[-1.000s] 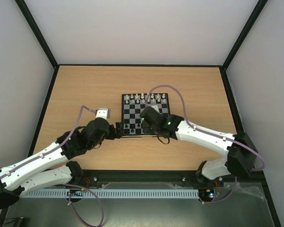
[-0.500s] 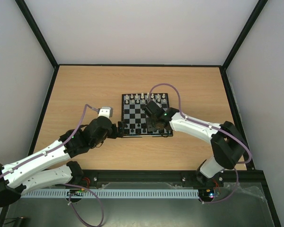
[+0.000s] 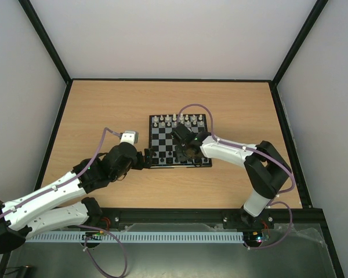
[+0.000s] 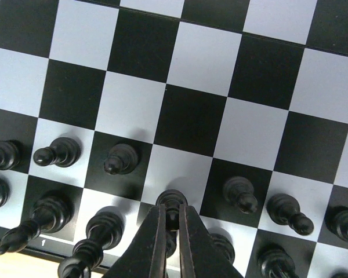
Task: Set up the chess pieces on the board
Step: Place the chess piece on the chessboard.
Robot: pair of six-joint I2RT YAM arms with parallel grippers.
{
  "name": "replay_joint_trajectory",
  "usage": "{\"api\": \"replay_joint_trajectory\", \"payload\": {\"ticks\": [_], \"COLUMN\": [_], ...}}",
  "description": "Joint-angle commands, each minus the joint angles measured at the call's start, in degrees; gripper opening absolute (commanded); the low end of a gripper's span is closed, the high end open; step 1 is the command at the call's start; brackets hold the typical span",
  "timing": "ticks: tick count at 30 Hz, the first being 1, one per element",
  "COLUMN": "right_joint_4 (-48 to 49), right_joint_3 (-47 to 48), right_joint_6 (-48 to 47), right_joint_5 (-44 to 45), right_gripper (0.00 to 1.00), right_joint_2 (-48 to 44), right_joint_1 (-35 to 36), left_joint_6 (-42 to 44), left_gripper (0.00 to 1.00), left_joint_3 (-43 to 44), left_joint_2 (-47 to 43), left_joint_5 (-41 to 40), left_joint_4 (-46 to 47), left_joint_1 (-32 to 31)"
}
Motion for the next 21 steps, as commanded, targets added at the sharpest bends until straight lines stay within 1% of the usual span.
{"api": "replay_joint_trajectory", "payload": {"ticks": [1,21], "right_joint_4": [0.0,-0.1], "right_joint_3": [1.3,2.9], "right_joint_6": [-1.2,-2.8], "right_joint_5": [-0.6,-1.1], "right_gripper": [0.04,0.04], "right_joint_2": [1.6,3.7], "right_joint_1": [-0.7,-2.2], "left_joint_6": [0.8,0.8], "left_gripper": [1.0,0.99], "left_joint_3": [1.1,1.2], "left_joint_2": [-0.4,0.1], "left_joint_5": [-1.0,-0.8], "left_joint_4": [0.0,0.5], "left_joint_1": [0.1,0.2]}}
